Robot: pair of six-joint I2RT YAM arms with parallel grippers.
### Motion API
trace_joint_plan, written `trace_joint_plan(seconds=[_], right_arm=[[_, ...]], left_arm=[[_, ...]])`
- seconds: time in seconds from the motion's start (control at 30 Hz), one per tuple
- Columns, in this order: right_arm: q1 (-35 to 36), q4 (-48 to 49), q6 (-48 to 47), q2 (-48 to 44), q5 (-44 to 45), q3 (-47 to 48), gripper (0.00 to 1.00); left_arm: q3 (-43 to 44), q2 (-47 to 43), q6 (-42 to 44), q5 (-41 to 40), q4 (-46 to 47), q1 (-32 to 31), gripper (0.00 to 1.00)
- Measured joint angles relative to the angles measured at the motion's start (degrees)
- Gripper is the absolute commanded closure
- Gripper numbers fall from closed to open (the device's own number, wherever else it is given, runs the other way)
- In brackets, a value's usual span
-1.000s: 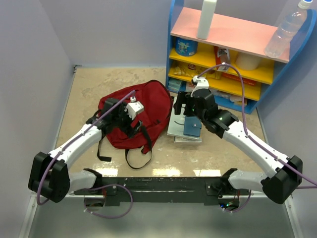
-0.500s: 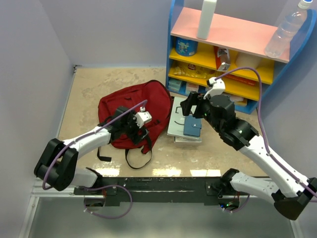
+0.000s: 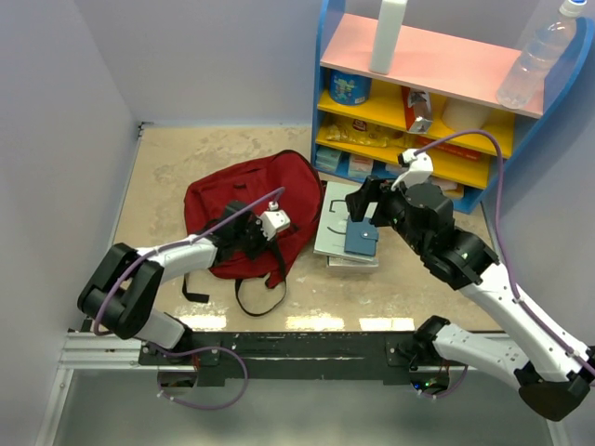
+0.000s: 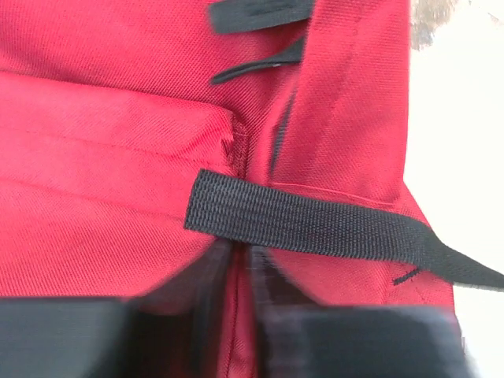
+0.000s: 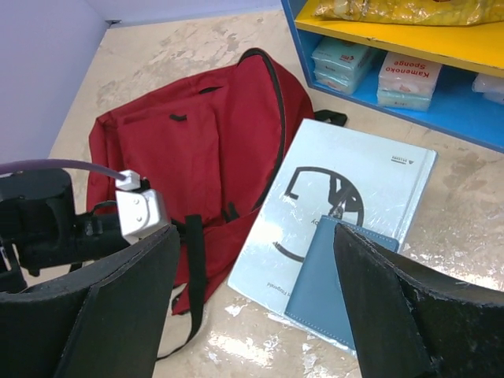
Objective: Pack the student bag
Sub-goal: Adjust the student bag at the center of the board.
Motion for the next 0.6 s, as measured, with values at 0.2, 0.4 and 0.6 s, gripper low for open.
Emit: trace_joint_plan(seconds=[0.2, 0.4, 0.6], right_arm=[[0.0, -0.2, 0.0, -0.2, -0.1, 0.0, 0.19], [0.0, -0.1, -0.7, 1.6, -1.4, 0.0, 0.20], [1.4, 2.6, -1.3, 9.6, -2.6, 0.4, 0.21]], left_arm=[[0.0, 0.1, 5.0, 0.0, -0.5, -0.4, 1.00], [-0.3, -7.3, 14.4, -0.2, -11.1, -0.6, 1.00], [-4.0, -20.5, 23.4, -2.2, -23.7, -0.2, 0.99]])
